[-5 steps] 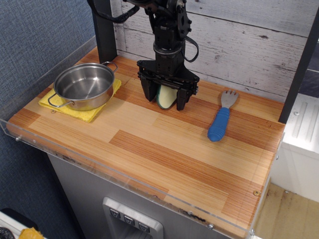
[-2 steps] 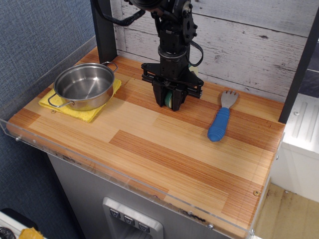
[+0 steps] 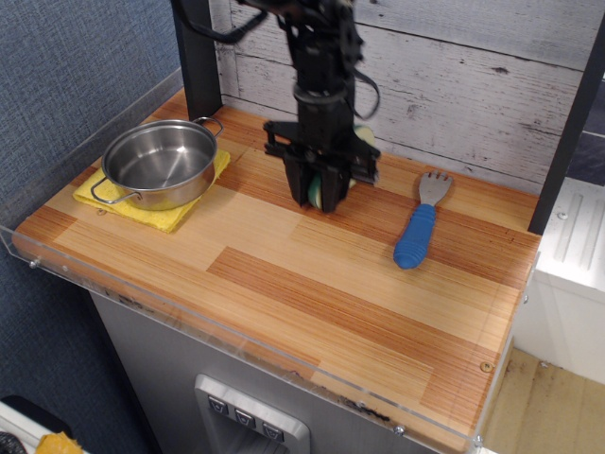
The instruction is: Pick up the avocado and put it in the pot
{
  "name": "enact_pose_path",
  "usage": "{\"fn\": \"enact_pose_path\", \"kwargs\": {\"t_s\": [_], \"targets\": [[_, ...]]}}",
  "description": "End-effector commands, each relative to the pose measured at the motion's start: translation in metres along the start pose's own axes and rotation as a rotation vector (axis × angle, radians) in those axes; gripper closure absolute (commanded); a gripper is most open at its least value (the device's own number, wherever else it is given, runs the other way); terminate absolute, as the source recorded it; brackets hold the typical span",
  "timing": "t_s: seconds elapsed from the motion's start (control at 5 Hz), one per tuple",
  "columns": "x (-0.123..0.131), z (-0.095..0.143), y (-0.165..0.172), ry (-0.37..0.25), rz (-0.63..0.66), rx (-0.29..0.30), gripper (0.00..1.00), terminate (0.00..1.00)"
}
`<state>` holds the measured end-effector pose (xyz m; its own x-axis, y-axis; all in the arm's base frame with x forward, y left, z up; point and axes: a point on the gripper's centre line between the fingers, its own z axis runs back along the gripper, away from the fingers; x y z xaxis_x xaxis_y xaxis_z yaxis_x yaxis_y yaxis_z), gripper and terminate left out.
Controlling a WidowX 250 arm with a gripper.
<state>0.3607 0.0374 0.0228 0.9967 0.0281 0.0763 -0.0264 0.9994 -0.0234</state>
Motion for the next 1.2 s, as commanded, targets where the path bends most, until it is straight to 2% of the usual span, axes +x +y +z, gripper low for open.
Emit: {"fn": "enact_pose_path", "kwargs": {"t_s": [0.0, 0.2, 0.4, 0.6, 0.8, 1.0], "targets": [[-0.011, 0.071, 0.038, -0.145, 0.068, -0.017, 1.00, 0.00], [-0.027, 0.068, 0.067, -0.121, 0.083, -0.010, 1.00, 0.00], [-0.051, 0.068, 0.087, -0.105, 0.086, 0.074, 1.00, 0.00], [-0.074, 0.068, 0.103, -0.107, 0.110, 0.084, 1.00, 0.00], [-0.081, 0.071, 0.116, -0.110, 0.138, 0.117, 1.00, 0.00], [-0.080, 0.063, 0.137, -0.116, 0.187, 0.121, 1.00, 0.00]]}}
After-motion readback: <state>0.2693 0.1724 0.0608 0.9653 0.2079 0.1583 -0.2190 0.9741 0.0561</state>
